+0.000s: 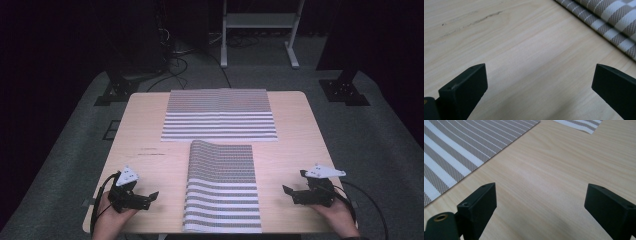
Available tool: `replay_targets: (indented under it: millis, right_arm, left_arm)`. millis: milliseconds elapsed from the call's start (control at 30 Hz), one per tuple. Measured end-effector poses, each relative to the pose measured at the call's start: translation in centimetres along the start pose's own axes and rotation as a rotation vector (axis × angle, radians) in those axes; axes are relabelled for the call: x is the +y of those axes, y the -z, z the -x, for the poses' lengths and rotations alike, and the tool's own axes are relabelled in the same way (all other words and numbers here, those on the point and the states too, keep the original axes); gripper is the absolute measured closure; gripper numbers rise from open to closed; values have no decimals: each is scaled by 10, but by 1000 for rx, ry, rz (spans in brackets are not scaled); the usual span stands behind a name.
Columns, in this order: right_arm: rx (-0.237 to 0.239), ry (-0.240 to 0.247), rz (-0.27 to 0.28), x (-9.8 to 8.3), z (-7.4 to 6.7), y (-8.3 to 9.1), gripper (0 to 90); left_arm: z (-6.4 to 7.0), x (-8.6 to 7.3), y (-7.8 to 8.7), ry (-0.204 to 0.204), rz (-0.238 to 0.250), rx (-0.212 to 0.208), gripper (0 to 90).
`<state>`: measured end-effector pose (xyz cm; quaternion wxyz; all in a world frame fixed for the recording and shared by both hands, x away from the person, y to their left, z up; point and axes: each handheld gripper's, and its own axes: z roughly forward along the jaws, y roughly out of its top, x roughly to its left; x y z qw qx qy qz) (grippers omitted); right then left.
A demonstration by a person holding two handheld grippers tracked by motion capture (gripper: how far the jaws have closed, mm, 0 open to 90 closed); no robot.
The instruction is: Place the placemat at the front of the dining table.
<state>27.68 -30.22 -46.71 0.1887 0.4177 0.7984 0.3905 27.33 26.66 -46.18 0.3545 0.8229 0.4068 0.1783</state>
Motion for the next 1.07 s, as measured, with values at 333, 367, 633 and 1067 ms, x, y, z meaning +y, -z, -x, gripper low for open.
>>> replay_targets:
  millis: [333,367,633,1067]
  right_arm:
    - [-21,16,-52,-16,4,4,94]
    - [-23,17,-57,-17,5,4,94]
    - [-10,13,-97,-23,8,-2,93]
    - [-8,14,-82,-25,10,-2,94]
  left_arm:
    - [1,-7,-9,-39,-52,-35,0]
    - [1,-7,-10,-46,-58,-38,0]
    - [0,-12,-16,-63,-52,-49,0]
    - [-1,-15,-16,-80,-19,-72,0]
